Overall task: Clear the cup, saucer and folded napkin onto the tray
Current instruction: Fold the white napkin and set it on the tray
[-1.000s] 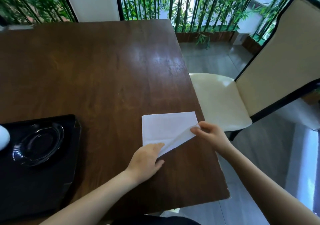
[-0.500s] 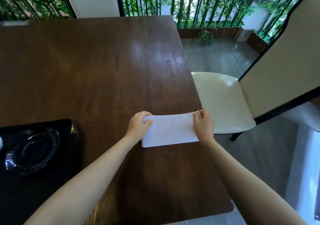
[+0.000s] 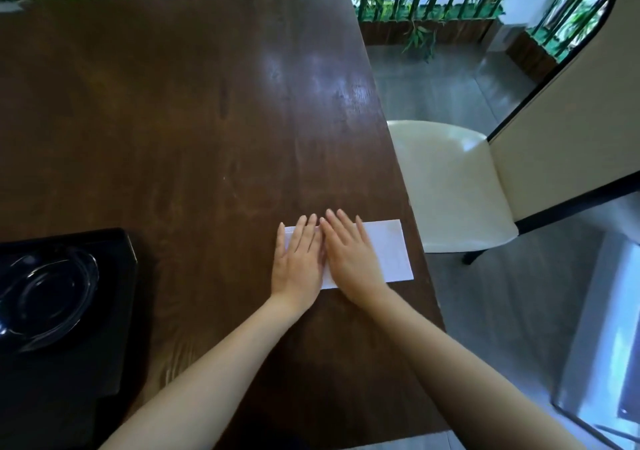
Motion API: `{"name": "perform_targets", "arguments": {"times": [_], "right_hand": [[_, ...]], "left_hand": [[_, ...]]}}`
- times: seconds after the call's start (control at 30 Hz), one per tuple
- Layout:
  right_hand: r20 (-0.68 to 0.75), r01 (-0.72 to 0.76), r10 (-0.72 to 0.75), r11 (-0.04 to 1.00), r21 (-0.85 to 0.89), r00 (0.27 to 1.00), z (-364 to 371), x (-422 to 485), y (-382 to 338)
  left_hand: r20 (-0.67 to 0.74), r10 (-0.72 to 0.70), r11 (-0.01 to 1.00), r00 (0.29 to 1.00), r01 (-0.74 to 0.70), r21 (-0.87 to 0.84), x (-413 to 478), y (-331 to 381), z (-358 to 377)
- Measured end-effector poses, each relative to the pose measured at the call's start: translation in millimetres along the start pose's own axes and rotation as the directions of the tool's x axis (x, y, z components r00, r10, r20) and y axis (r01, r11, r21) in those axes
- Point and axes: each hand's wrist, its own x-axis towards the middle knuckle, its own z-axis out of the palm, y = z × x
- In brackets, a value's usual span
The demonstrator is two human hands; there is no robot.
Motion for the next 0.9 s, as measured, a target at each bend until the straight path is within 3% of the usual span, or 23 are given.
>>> {"name": "perform_targets", "arguments": {"times": [0.13,0.23,0.4,0.5,0.57,0.6,0.63,0.73,0.9], "right_hand": [[0.041,-0.048,0.05,0.997,-0.054,0.998,14.9,-5.9,6.7],[0.041,-0.045,0.048,0.996,-0.08,0.998,12.6,-11.7,22.7],[0.011,-0.164,0.169,0.971,-0.174,0.986,-0.6,-30.4,67.7],[0.024,-0.177,0.182,0.974,-0.139,0.983,-4.3,-35.8,76.7],[0.029,-0.173,0.178,0.977,-0.129,0.984,-3.8,-35.1,76.7],[0.029,-0.174,0.179,0.976,-0.128,0.984,-3.9,-35.2,76.3],[0.029,-0.176,0.181,0.976,-0.128,0.983,-3.9,-35.0,75.9],[0.024,-0.179,0.183,0.976,-0.127,0.983,-4.4,-35.4,74.7],[0.036,-0.215,0.221,0.968,-0.126,0.975,-5.0,-36.2,69.4]], "left_hand": [[0.038,-0.009,0.996,0.999,0.005,0.085,-0.6,-10.0,12.7],[0.018,-0.02,0.999,1.0,0.019,0.042,1.0,-12.2,14.4],[0.045,-0.045,0.998,0.998,0.044,0.037,2.8,-12.9,14.5],[0.053,-0.022,0.999,0.998,0.02,0.037,3.3,-14.0,14.0],[0.038,-0.051,0.997,0.998,0.053,-0.054,1.9,-14.7,9.2],[0.02,-0.13,0.981,0.991,0.132,-0.143,-0.5,-14.9,4.7],[-0.005,-0.254,0.937,0.967,0.244,-0.249,-3.9,-14.4,-0.6],[0.028,-0.592,0.685,0.805,0.522,-0.509,-12.1,-9.2,-17.5],[0.338,-0.683,0.373,0.648,0.706,-0.602,-4.9,-15.3,-37.9]]}}
